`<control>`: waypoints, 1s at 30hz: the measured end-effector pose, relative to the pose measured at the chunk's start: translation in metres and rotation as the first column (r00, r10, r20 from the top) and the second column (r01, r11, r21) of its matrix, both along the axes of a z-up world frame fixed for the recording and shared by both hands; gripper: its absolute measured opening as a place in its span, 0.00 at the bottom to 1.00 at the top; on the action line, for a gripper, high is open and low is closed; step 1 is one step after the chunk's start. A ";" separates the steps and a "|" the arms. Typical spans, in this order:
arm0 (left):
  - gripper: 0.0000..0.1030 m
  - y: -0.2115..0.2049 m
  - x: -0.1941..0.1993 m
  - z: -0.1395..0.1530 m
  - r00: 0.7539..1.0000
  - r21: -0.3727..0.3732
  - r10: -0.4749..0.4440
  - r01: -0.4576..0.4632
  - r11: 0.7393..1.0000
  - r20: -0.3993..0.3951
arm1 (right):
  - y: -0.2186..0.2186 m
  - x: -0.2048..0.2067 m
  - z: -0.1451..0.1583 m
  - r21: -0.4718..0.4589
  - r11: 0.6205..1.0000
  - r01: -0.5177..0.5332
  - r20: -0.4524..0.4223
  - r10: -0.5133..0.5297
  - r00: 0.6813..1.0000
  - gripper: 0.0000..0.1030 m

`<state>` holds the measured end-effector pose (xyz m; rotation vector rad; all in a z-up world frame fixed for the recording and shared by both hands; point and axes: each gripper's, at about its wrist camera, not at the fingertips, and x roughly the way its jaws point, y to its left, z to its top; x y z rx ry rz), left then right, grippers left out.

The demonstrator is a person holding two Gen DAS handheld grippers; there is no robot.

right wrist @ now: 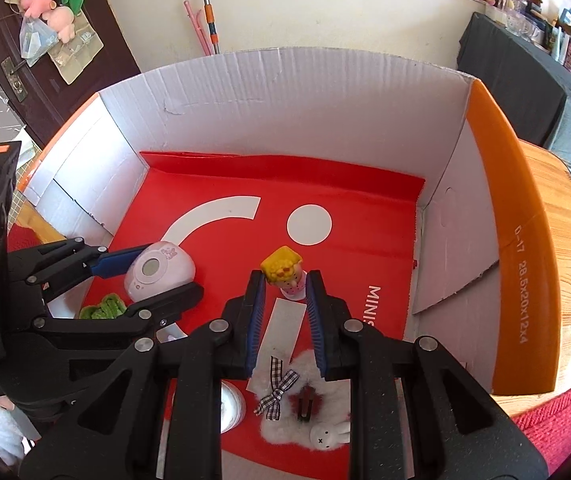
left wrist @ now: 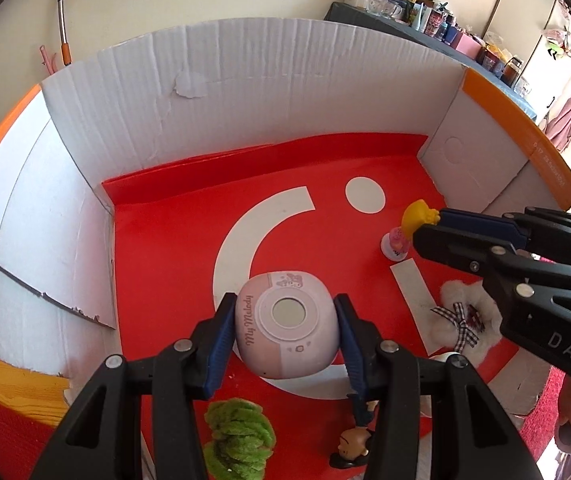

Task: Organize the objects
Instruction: 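Carry the pink device into the box while the right tool lowers the doll inside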

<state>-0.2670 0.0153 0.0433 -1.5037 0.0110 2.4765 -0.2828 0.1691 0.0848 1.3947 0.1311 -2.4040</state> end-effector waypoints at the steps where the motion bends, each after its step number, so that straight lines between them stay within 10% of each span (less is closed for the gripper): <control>1: 0.49 0.000 0.000 0.000 1.000 0.000 0.002 -0.002 1.000 0.000 | 0.000 0.000 0.001 -0.004 1.000 -0.001 0.001 0.001 1.000 0.20; 30: 0.49 0.003 -0.002 -0.002 1.000 -0.040 -0.003 0.003 0.999 -0.003 | -0.015 -0.008 0.004 0.023 1.000 0.006 -0.012 -0.006 1.000 0.20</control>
